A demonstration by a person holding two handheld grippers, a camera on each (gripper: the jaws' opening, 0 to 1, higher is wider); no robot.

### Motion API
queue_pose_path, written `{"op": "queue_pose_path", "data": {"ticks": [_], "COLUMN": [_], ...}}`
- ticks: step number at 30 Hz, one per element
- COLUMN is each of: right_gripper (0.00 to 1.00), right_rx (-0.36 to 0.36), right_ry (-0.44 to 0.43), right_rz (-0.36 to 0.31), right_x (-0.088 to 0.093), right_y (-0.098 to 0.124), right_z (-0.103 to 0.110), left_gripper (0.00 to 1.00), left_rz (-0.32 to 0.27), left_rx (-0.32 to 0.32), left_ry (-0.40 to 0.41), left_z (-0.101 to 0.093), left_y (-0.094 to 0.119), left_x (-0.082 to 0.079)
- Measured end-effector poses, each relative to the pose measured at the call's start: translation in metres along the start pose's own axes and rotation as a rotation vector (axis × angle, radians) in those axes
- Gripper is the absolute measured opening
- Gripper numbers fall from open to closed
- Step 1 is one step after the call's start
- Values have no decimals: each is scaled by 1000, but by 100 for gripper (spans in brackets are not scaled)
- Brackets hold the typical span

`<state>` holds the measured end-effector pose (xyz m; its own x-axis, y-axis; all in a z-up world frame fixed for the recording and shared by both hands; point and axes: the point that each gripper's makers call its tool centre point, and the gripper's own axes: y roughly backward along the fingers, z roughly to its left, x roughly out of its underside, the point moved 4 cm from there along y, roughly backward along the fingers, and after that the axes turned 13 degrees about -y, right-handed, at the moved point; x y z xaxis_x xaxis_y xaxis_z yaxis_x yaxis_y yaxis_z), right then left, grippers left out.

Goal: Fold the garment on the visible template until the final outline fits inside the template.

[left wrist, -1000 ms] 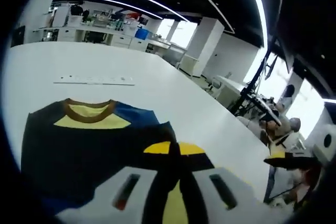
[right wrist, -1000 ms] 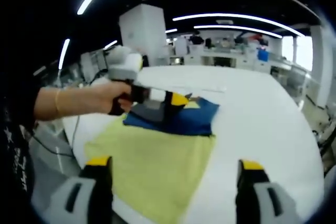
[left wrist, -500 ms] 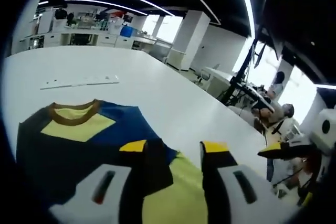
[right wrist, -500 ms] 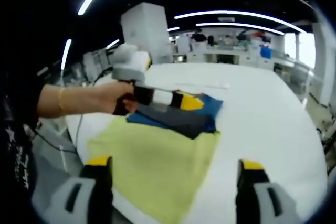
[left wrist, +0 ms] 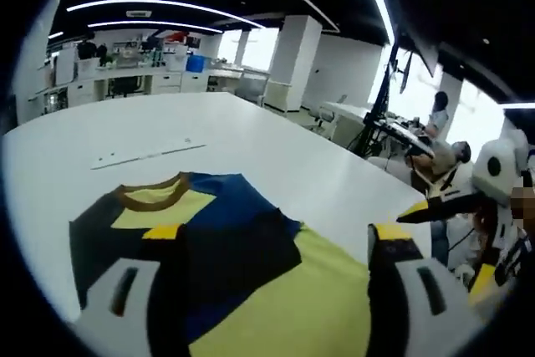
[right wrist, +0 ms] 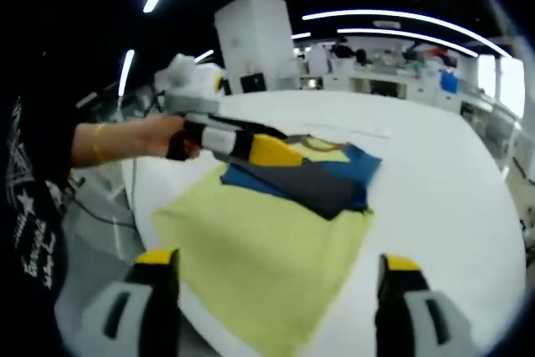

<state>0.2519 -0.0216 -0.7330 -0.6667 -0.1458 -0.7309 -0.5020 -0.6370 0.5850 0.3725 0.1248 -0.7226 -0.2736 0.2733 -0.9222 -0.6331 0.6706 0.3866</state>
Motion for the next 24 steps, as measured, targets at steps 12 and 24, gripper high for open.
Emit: {"op": "queue_pose_path", "data": {"ticks": [12, 24], "right_gripper": [99, 96], "right_rx": [-77, -115], "right_ry": [85, 174], "right_rz": [101, 173], "right_x": [9, 31], "right_y": [-1, -3], "right_z": [10, 18], "left_gripper": [99, 99], "left_rz": [18, 58], "left_rx": [8, 41], "left_ry": [-25, -39], "left_z": [3, -10], "left_y": [70, 130], "left_x": [26, 67]}}
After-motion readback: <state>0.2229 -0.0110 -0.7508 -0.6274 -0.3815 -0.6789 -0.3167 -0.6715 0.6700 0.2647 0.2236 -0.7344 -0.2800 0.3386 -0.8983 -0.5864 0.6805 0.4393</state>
